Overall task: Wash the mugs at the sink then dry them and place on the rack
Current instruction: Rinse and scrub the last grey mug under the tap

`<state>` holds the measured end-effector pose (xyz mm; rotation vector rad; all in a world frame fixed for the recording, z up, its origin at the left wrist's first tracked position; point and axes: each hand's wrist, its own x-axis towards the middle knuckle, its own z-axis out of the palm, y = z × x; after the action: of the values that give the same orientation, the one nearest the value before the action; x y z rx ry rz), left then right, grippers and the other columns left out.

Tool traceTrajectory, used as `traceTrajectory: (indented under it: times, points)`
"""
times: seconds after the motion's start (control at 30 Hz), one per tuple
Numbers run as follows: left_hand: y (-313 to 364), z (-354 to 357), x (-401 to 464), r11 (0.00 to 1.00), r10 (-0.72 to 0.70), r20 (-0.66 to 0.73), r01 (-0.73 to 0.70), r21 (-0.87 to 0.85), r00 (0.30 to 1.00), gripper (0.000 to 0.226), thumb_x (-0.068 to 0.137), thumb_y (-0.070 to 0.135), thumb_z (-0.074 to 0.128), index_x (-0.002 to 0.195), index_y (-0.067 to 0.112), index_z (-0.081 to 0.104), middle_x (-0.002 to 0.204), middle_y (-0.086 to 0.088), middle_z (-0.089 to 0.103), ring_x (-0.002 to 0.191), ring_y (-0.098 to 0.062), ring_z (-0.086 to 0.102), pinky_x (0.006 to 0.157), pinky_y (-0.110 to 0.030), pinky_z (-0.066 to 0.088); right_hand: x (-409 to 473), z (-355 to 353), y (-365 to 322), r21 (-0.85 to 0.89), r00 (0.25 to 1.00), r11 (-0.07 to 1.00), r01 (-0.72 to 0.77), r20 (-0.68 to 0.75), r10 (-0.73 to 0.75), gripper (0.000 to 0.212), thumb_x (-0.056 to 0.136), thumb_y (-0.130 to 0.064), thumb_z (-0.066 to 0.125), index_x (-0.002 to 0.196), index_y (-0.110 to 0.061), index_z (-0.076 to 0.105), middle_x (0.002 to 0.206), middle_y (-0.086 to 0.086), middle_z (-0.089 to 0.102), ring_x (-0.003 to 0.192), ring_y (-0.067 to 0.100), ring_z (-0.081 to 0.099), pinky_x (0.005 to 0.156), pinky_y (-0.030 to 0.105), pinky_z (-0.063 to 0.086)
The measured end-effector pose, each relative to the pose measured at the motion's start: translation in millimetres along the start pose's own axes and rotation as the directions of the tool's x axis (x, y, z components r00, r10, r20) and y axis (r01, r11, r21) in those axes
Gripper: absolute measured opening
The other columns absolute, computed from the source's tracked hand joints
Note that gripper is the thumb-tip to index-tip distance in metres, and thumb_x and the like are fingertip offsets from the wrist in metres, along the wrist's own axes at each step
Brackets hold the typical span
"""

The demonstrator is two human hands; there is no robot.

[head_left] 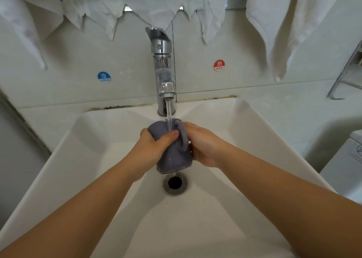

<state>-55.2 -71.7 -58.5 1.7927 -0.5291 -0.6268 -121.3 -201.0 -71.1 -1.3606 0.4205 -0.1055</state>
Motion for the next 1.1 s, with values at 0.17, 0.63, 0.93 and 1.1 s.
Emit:
traceTrajectory:
  times: [0.17,0.63,0.93,1.1]
  points:
    - [-0.2,-2.0,0.0,0.999,-0.040,0.011,0.041,-0.030,0.999,0.070,0.087,0.061,0.048,0.140,0.018,0.033,0.126,-0.004,0.058,0.109,-0.020,0.061,0.096,-0.043,0.052,-3.2,-0.9,-2.8,0.001,1.000,1.000,0.012,0.026,-0.012,0.034,0.095,-0.039,0.054,0.123,-0.022,0.059,0.114,0.004,0.069,0.110,0.025,0.063,0.097,0.045,0.051]
    - [10.2,3.6,0.0,0.981,-0.093,-0.078,0.077,-0.177,0.993,0.041,0.100,0.052,0.032,0.108,0.022,0.059,0.098,-0.001,0.067,0.094,-0.020,0.064,0.090,-0.042,0.053,-6.9,-4.1,-6.7,-0.046,0.999,0.998,0.041,0.026,-0.040,0.029,0.097,-0.035,0.053,0.123,-0.025,0.059,0.114,0.002,0.069,0.110,0.023,0.063,0.094,0.043,0.053]
    - [17.6,14.3,-4.8,0.978,-0.087,-0.136,0.058,-0.201,0.987,0.045,0.089,0.058,0.052,0.110,0.019,0.060,0.095,-0.003,0.069,0.086,-0.017,0.065,0.073,-0.032,0.052,-7.4,-7.0,-8.4,-0.027,0.997,0.998,0.060,0.042,-0.059,0.030,0.094,-0.036,0.057,0.121,-0.023,0.060,0.113,0.002,0.070,0.107,0.024,0.065,0.090,0.040,0.055]
    - [15.3,5.2,-4.0,0.969,-0.062,-0.002,0.059,-0.239,0.998,0.030,0.100,0.046,0.040,0.105,0.023,0.059,0.098,0.000,0.070,0.092,-0.015,0.066,0.076,-0.032,0.054,-5.4,-12.0,-9.5,-0.017,0.999,0.999,0.028,0.038,-0.028,0.031,0.095,-0.035,0.056,0.123,-0.022,0.060,0.116,0.004,0.068,0.111,0.026,0.063,0.093,0.045,0.053]
